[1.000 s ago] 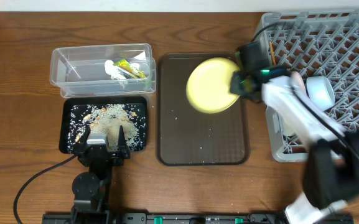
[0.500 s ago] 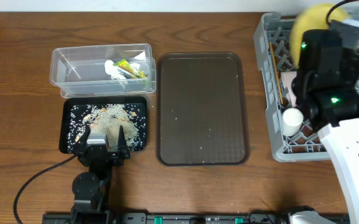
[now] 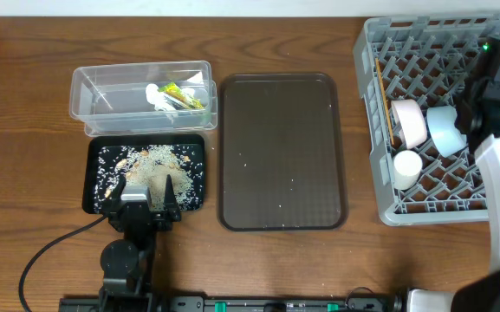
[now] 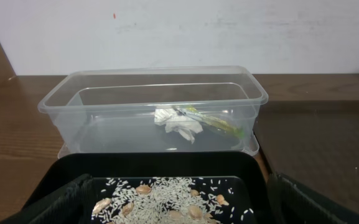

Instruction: Sort waste into correct bins and load items into the dishwasher rack

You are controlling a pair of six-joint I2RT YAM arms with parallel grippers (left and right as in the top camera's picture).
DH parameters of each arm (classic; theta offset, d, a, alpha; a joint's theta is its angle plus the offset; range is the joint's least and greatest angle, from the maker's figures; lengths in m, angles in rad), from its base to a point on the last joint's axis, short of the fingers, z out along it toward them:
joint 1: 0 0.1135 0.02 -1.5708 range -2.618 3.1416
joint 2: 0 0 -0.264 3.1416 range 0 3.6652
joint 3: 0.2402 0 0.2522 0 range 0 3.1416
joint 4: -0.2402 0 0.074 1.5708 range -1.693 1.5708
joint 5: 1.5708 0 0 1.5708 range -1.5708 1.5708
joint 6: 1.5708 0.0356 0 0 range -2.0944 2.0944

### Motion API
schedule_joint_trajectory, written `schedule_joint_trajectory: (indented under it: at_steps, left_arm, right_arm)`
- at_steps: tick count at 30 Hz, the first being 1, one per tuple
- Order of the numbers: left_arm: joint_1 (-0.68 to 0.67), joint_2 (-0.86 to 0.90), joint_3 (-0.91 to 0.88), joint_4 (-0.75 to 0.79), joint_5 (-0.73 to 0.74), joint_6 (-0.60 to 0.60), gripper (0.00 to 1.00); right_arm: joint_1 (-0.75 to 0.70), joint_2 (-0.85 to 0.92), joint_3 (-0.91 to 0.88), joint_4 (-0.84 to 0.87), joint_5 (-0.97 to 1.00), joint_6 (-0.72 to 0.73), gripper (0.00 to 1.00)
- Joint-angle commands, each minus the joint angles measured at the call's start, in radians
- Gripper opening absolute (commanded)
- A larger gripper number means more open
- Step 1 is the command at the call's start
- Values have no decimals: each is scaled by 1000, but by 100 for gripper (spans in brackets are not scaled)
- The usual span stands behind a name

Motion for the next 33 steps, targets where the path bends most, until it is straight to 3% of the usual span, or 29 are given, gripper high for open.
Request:
schedule_joint_trajectory:
  at_steps: [1,6,14,16,20,23,26,29,33]
  left_arm:
    - [6,0,-28,-24,-5,-5,90]
    - [6,0,-28,-24,-5,-5,90]
    - [6,0,-28,-24,-5,-5,90]
    - [6,0,-28,-24,-5,-5,90]
    - [6,0,-28,-24,-5,-5,90]
    - [6,0,-28,-24,-5,-5,90]
    - [6,0,-28,-24,-5,-5,90]
    - [6,0,-28,-24,-5,-5,90]
    - [6,0,-28,-24,-5,-5,90]
  right_arm:
    - [-10,63,3,31,-16,-100,1]
    - [3,164,3,132,-15,-260,1]
    - [107,246,3,187,-142,-364,7]
    - [145,253,3,187,-143,-364,14]
    - [208,250,3,188,-132,-361,47]
    - [273,224,3,175,-6,-227,63]
    - [337,169,3,106,-59,-146,72]
    - [393,96,3,31,-239,-64,73]
    - [459,-41,3,-111,-684,78,73]
